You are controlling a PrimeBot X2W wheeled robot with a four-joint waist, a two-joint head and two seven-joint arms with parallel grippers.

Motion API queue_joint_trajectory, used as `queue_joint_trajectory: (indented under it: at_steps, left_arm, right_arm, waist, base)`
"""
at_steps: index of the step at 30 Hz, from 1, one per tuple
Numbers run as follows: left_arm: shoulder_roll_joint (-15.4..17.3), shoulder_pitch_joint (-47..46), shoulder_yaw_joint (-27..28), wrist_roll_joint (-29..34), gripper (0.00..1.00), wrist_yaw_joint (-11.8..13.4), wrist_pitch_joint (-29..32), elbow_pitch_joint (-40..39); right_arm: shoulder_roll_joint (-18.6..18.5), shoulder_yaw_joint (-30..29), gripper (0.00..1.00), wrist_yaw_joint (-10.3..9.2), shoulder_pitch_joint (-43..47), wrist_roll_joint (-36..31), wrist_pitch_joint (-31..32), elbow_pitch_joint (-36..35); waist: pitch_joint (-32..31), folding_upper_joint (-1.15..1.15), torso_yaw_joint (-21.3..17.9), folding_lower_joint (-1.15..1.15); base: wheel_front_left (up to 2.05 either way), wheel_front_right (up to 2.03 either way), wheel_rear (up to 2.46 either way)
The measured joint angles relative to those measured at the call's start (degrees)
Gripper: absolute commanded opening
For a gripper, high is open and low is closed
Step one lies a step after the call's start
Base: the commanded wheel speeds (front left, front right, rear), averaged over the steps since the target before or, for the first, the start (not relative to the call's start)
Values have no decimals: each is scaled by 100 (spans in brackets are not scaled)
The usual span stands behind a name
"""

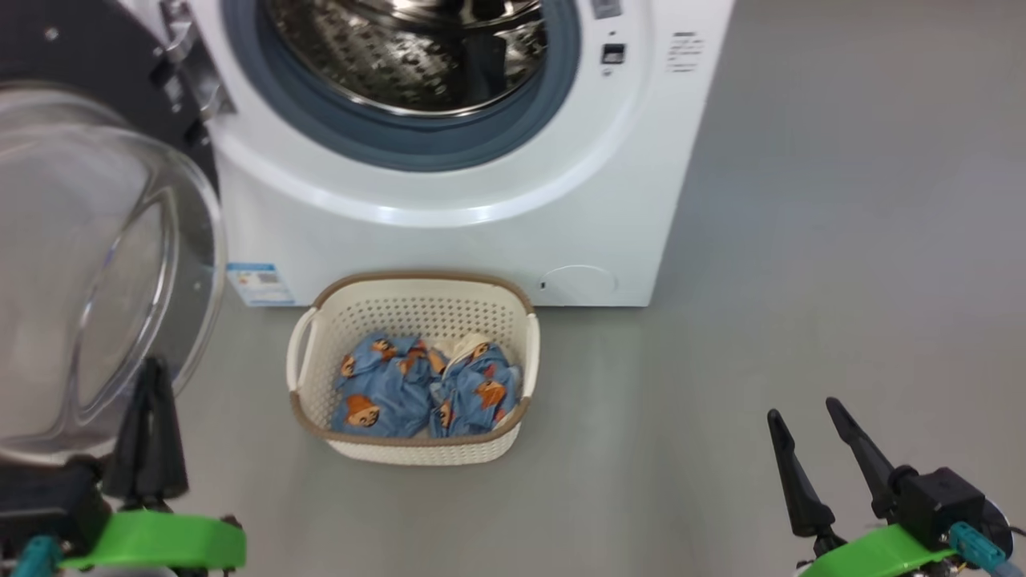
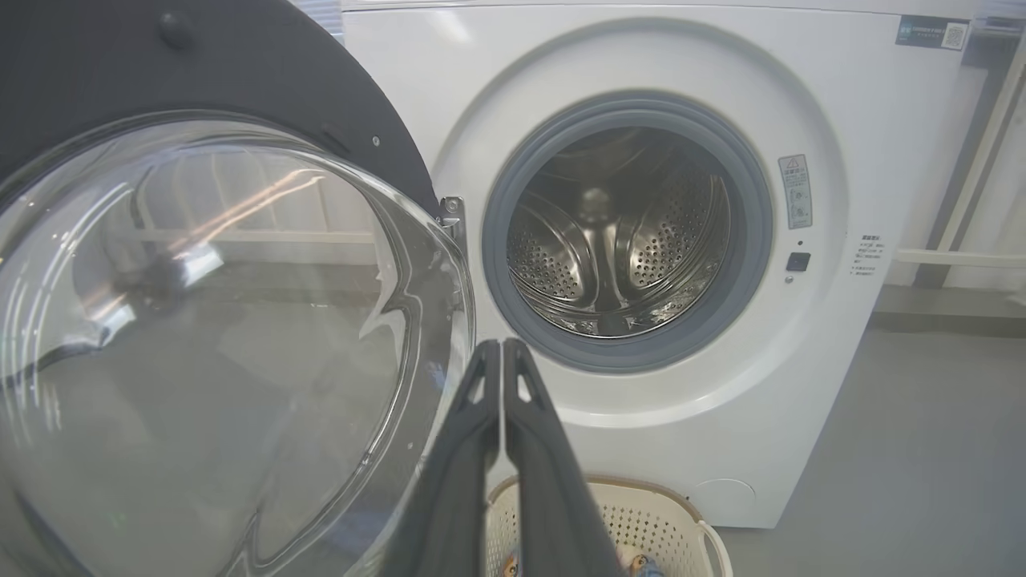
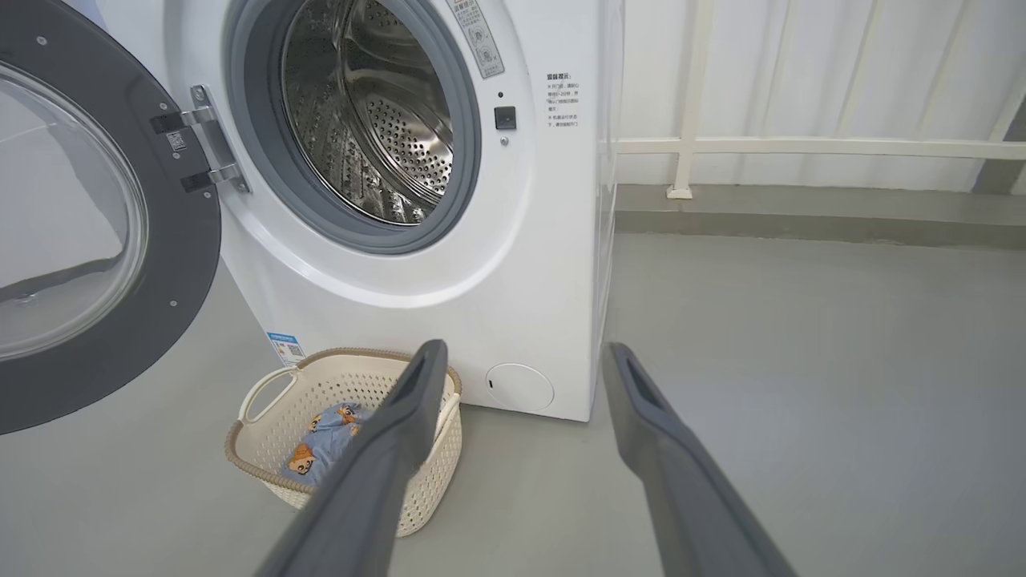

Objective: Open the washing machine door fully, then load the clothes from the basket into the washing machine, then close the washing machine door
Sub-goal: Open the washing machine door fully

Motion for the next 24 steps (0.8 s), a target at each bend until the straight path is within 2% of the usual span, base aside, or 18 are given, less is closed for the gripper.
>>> queue_joint_trajectory:
  at_steps: [1,3,5,6,7,13,19,24]
  left_arm:
    - [-22,85,-16,0,27,20,1,-7]
    - [-55,273,-55,-1,47,42,19,-20]
    - [-56,472,-92,-2,73,42,18,-35]
    - [-51,558,-113,0,93,40,18,-43]
    - [-45,627,-130,0,100,41,18,-51]
    - [33,864,-235,44,100,-64,51,-26]
    - [55,1104,-335,-11,100,-223,-33,76]
    - [47,1219,-407,-12,100,-260,-98,279]
  right_arm:
    - [9,-1,100,0,58,0,-1,-16]
    - [35,1,100,0,157,0,-4,-52]
    - [67,21,100,0,195,0,-4,-116]
    - [80,21,100,0,193,0,-4,-168]
    - [81,19,100,0,194,-1,-5,-215]
    - [103,-83,100,0,425,-1,-5,-422]
    - [160,-83,100,0,534,-16,-5,-553]
    - [176,-94,100,0,537,-19,-5,-600]
  waist:
    - [-35,0,-63,0]
    - [-109,0,-186,0]
    - [-177,0,-305,0]
    - [-207,0,-361,0]
    - [-237,0,-412,0]
    - [-434,0,-586,0]
    - [-566,0,-640,0]
    - [-586,0,-627,0]
  base:
    - [0,0,0]
    - [0,0,0]
    - [0,0,0]
    - [0,0,0]
    - [0,0,0]
    - [0,0,0]
    - [0,0,0]
    - [0,0,0]
